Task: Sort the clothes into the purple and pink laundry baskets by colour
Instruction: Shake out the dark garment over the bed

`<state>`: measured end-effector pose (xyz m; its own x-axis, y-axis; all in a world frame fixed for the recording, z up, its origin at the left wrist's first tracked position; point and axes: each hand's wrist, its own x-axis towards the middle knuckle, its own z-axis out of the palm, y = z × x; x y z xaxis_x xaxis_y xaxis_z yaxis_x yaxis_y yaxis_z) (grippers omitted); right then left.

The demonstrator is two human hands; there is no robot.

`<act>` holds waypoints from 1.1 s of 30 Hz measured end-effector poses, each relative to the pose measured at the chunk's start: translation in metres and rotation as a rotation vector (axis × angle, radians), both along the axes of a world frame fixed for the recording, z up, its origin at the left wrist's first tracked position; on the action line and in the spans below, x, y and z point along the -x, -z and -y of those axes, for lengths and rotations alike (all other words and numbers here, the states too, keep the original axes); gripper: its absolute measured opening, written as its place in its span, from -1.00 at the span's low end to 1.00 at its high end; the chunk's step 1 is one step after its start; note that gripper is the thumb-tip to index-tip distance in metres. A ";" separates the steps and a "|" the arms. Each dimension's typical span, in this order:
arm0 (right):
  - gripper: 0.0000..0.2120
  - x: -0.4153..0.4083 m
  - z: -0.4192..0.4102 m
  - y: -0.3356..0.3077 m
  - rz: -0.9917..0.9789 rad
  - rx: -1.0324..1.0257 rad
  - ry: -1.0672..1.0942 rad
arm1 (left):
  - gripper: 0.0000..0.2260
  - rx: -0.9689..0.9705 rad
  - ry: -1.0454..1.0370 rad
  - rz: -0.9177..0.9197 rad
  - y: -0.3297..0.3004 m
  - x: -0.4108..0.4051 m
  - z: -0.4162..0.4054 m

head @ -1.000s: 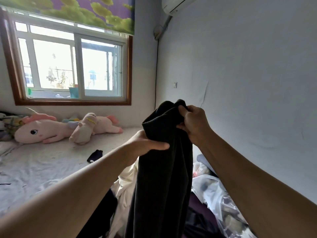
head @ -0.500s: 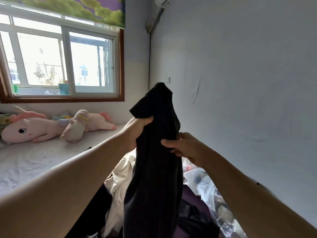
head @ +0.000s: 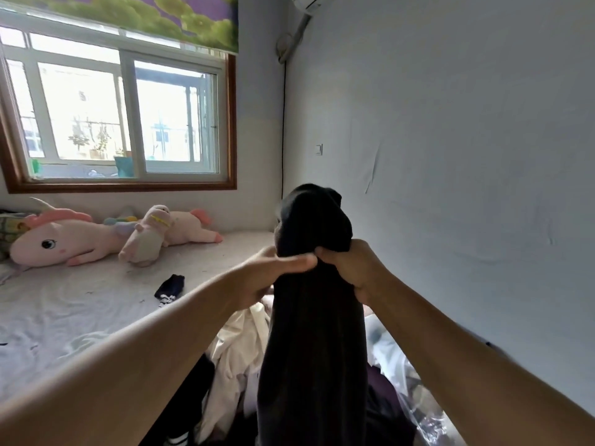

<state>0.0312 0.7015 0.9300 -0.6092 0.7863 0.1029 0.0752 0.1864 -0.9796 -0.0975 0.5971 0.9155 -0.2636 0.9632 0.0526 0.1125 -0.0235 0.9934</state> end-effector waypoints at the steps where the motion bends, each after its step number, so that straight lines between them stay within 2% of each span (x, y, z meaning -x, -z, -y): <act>1: -0.62 0.002 -0.002 -0.002 -0.031 -0.005 0.024 | -0.40 0.037 0.010 -0.015 0.008 -0.003 0.001; 5: -0.66 0.005 -0.007 -0.001 -0.070 -0.044 0.152 | -0.63 0.099 -0.062 0.135 0.027 -0.008 -0.003; 6: -0.65 0.001 -0.008 0.001 -0.063 -0.040 0.128 | -0.70 0.091 -0.098 0.182 0.028 -0.008 -0.005; 8: -0.58 -0.010 -0.010 0.008 -0.021 0.031 -0.052 | -0.73 0.062 -0.184 0.268 0.027 -0.007 -0.009; 9: -0.49 -0.017 -0.009 0.012 0.043 0.050 -0.167 | -0.73 0.048 -0.219 0.308 0.026 -0.008 -0.010; 11: -0.20 -0.028 -0.010 0.021 0.181 0.030 -0.309 | -0.77 0.014 -0.289 0.340 0.023 -0.008 -0.014; 12: -0.06 -0.031 -0.011 0.025 0.209 0.011 -0.314 | -0.79 0.001 -0.345 0.325 0.023 -0.008 -0.017; 14: 0.03 -0.030 -0.014 0.033 0.195 -0.054 -0.248 | -0.78 0.010 -0.476 0.243 0.021 -0.006 -0.022; 15: 0.00 -0.029 -0.016 0.035 0.175 -0.097 -0.211 | -0.70 0.028 -0.529 0.204 0.023 -0.004 -0.023; 17: -0.21 -0.025 -0.017 0.040 0.114 -0.141 -0.154 | -0.43 0.059 -0.522 0.129 0.026 -0.002 -0.018; 19: -0.47 -0.021 -0.016 0.046 0.054 -0.159 -0.066 | -0.16 0.076 -0.338 0.037 0.030 -0.007 -0.008; 20: -0.56 -0.020 -0.015 0.048 0.022 -0.157 -0.024 | -0.10 0.074 -0.263 -0.070 0.034 -0.010 -0.004; 21: -0.61 -0.021 -0.013 0.049 -0.009 -0.140 -0.008 | -0.10 0.086 -0.230 -0.232 0.035 -0.014 0.000; 23: -0.65 -0.027 -0.007 0.048 -0.031 -0.102 -0.081 | -0.24 0.143 -0.331 -0.574 0.036 -0.020 0.001; 24: -0.62 -0.032 -0.005 0.046 0.001 -0.107 -0.165 | -0.33 0.160 -0.400 -0.643 0.036 -0.018 0.000; 26: -0.48 -0.040 0.003 0.042 0.225 -0.256 -0.279 | -0.48 0.150 -0.426 -0.604 0.040 -0.016 -0.004; 28: -0.45 -0.038 0.007 0.045 0.461 -0.494 -0.180 | -0.60 0.100 -0.396 -0.586 0.042 -0.019 -0.006; 29: -0.49 -0.036 0.005 0.048 0.505 -0.559 -0.100 | -0.65 0.088 -0.394 -0.582 0.044 -0.020 -0.007; 31: -0.58 -0.035 0.002 0.054 0.465 -0.512 -0.051 | -0.68 0.062 -0.397 -0.576 0.048 -0.018 -0.009; 33: -0.63 -0.040 -0.003 0.055 0.357 -0.325 -0.087 | -0.70 0.050 -0.397 -0.553 0.051 -0.015 -0.012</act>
<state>0.0713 0.7041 0.8750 -0.7130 0.6929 0.1074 0.3663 0.4986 -0.7856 -0.0821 0.6095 0.8641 -0.5444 0.8040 0.2390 0.5946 0.1688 0.7861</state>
